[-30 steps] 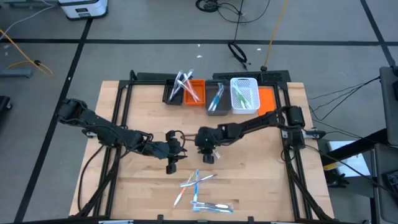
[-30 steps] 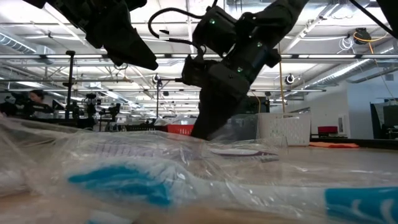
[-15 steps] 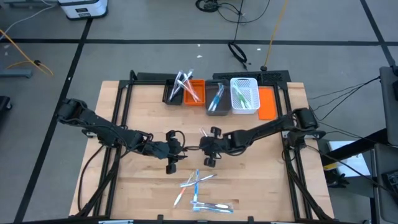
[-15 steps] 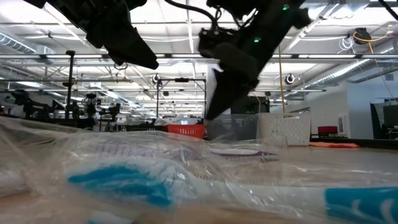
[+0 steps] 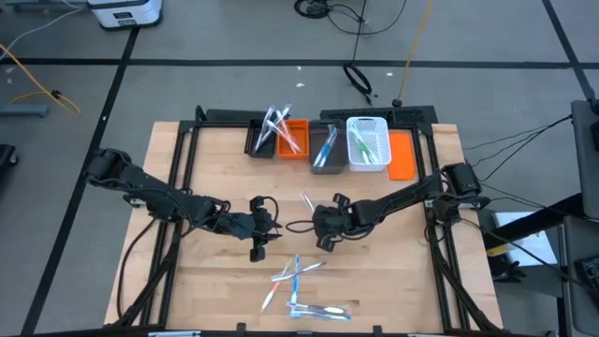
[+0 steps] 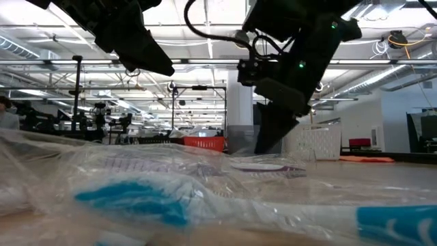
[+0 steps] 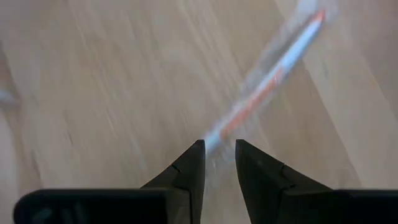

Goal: Pick & Place Toothbrushes
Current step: Put the orange toothbrush into the orange basket

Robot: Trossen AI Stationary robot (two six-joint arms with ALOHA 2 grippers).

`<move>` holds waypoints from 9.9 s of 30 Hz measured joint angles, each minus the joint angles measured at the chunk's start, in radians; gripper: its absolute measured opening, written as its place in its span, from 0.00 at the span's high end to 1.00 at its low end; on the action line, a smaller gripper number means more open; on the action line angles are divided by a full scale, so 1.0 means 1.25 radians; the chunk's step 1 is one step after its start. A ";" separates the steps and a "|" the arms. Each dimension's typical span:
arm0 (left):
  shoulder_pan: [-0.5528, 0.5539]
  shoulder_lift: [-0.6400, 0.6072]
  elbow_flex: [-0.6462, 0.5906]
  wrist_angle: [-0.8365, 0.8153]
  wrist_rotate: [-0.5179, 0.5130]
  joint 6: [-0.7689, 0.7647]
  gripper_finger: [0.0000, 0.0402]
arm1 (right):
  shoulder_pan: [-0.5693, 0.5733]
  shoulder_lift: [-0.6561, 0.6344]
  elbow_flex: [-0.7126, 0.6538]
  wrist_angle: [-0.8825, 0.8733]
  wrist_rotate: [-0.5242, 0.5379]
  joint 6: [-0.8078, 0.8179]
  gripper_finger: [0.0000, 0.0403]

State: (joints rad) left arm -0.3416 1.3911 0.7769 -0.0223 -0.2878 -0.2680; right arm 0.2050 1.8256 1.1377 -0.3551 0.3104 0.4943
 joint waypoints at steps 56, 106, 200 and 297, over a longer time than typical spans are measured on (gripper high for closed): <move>-0.006 0.009 -0.001 0.037 -0.109 0.292 0.71 | 0.051 -0.119 -0.118 0.373 -0.127 -0.103 1.00; 0.005 0.237 0.008 0.202 -0.231 0.407 0.72 | 0.052 -0.118 -0.117 0.448 -0.169 -0.133 1.00; 0.058 0.047 0.008 0.264 -0.060 0.127 0.98 | -0.002 -0.228 -0.232 0.859 -0.124 -0.408 0.67; 0.085 0.058 0.008 0.065 -0.272 0.050 0.58 | -0.450 -0.194 -0.026 0.488 -0.188 -0.315 0.96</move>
State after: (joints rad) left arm -0.2352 1.4632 0.7868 0.0594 -0.6274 -0.2050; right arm -0.3573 1.5830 1.1056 0.2544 0.0750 0.1004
